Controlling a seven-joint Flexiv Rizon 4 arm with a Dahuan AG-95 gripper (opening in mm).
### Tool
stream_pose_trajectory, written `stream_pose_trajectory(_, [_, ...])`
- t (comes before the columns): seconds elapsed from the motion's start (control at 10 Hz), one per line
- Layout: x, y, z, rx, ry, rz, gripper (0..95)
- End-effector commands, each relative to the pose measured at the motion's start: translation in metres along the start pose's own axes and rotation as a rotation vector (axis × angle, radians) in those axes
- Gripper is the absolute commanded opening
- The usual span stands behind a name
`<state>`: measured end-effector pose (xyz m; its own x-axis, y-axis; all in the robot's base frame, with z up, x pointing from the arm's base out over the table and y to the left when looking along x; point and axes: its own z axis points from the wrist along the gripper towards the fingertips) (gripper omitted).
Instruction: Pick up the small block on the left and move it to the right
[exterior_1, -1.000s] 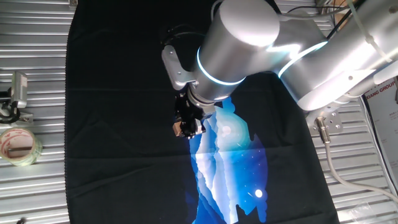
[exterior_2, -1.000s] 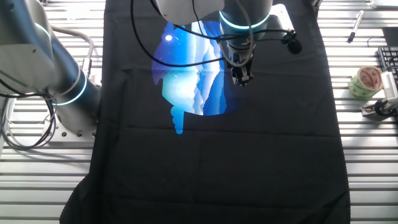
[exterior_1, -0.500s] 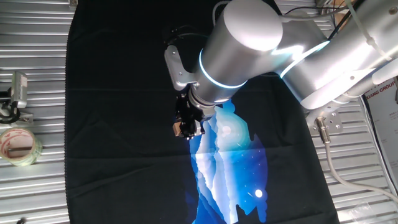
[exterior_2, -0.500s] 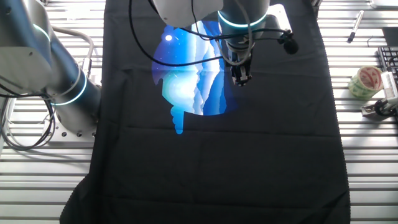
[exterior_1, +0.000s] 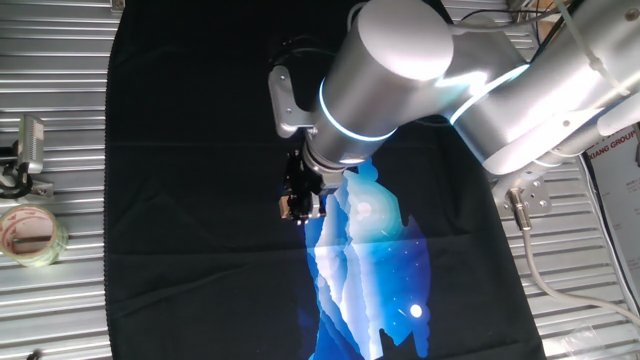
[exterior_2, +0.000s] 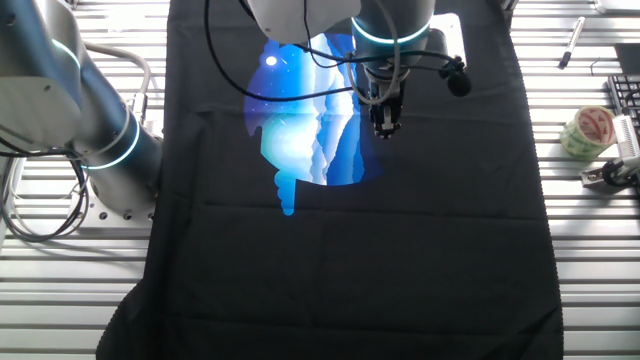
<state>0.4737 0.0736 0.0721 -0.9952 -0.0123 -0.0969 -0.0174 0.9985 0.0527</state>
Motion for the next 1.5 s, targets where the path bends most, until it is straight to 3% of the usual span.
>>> stream_pose_trajectory(0.1, [0.0,0.002,0.001,0.003,-0.006,0.051,0.0])
stream_pose_trajectory(0.5, [0.001,0.017,0.01,0.007,-0.033,0.086,0.0])
stream_pose_trajectory(1.2, [-0.001,0.057,0.013,0.026,-0.042,0.162,0.0])
stream_pose_trajectory(1.5, [0.001,0.076,0.014,0.013,-0.043,0.157,0.0])
